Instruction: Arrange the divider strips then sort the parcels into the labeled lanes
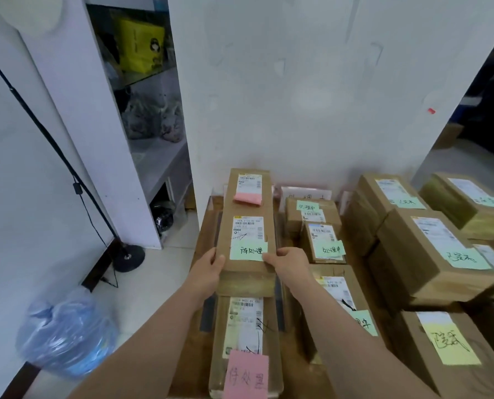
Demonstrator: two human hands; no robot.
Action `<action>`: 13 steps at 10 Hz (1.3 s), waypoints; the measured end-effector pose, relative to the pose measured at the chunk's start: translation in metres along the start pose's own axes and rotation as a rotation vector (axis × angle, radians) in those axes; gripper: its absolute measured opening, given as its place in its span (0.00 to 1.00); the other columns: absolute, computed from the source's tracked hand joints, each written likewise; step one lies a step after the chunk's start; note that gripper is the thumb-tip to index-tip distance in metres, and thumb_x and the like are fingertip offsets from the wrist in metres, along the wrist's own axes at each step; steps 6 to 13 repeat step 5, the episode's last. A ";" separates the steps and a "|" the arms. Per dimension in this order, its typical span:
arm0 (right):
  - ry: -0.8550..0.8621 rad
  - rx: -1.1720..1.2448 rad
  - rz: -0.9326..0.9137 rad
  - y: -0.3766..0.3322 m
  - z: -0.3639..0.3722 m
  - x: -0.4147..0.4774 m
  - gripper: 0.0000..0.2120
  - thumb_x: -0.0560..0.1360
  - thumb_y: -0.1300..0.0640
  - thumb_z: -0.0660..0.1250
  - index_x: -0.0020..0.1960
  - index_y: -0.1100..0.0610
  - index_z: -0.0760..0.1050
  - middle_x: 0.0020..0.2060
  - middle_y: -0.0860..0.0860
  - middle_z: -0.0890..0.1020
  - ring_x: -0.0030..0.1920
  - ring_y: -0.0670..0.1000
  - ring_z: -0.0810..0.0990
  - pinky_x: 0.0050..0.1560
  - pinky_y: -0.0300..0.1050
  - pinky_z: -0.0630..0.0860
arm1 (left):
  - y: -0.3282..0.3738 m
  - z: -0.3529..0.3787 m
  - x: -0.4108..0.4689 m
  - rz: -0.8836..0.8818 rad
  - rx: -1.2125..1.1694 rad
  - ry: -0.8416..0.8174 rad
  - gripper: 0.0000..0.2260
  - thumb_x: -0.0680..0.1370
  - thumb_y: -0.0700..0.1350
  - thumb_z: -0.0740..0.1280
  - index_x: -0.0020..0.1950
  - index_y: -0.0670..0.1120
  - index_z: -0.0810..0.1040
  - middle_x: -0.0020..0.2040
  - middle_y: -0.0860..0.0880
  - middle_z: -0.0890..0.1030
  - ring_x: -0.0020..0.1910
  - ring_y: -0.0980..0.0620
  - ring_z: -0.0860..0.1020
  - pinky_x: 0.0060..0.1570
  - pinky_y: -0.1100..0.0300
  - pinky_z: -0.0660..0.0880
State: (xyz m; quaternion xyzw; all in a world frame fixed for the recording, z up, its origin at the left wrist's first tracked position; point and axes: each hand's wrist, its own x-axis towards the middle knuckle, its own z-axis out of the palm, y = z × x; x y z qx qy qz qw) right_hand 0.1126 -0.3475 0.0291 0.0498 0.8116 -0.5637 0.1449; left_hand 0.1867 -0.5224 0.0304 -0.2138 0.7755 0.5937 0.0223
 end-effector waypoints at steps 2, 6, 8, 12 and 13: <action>0.028 -0.012 0.018 0.005 0.003 0.005 0.11 0.72 0.52 0.74 0.37 0.45 0.73 0.36 0.40 0.80 0.40 0.43 0.81 0.35 0.37 0.75 | -0.004 0.002 0.007 -0.039 0.060 0.022 0.21 0.84 0.51 0.55 0.76 0.47 0.64 0.67 0.47 0.75 0.62 0.47 0.75 0.64 0.46 0.73; 0.079 -0.204 -0.035 -0.001 -0.012 0.004 0.26 0.75 0.47 0.69 0.70 0.55 0.70 0.65 0.50 0.77 0.63 0.52 0.75 0.55 0.45 0.72 | 0.012 -0.002 0.008 0.066 0.201 0.201 0.26 0.81 0.52 0.63 0.77 0.47 0.63 0.75 0.47 0.68 0.71 0.46 0.68 0.68 0.48 0.67; 0.079 -0.204 -0.035 -0.001 -0.012 0.004 0.26 0.75 0.47 0.69 0.70 0.55 0.70 0.65 0.50 0.77 0.63 0.52 0.75 0.55 0.45 0.72 | 0.012 -0.002 0.008 0.066 0.201 0.201 0.26 0.81 0.52 0.63 0.77 0.47 0.63 0.75 0.47 0.68 0.71 0.46 0.68 0.68 0.48 0.67; 0.079 -0.204 -0.035 -0.001 -0.012 0.004 0.26 0.75 0.47 0.69 0.70 0.55 0.70 0.65 0.50 0.77 0.63 0.52 0.75 0.55 0.45 0.72 | 0.012 -0.002 0.008 0.066 0.201 0.201 0.26 0.81 0.52 0.63 0.77 0.47 0.63 0.75 0.47 0.68 0.71 0.46 0.68 0.68 0.48 0.67; 0.079 -0.204 -0.035 -0.001 -0.012 0.004 0.26 0.75 0.47 0.69 0.70 0.55 0.70 0.65 0.50 0.77 0.63 0.52 0.75 0.55 0.45 0.72 | 0.012 -0.002 0.008 0.066 0.201 0.201 0.26 0.81 0.52 0.63 0.77 0.47 0.63 0.75 0.47 0.68 0.71 0.46 0.68 0.68 0.48 0.67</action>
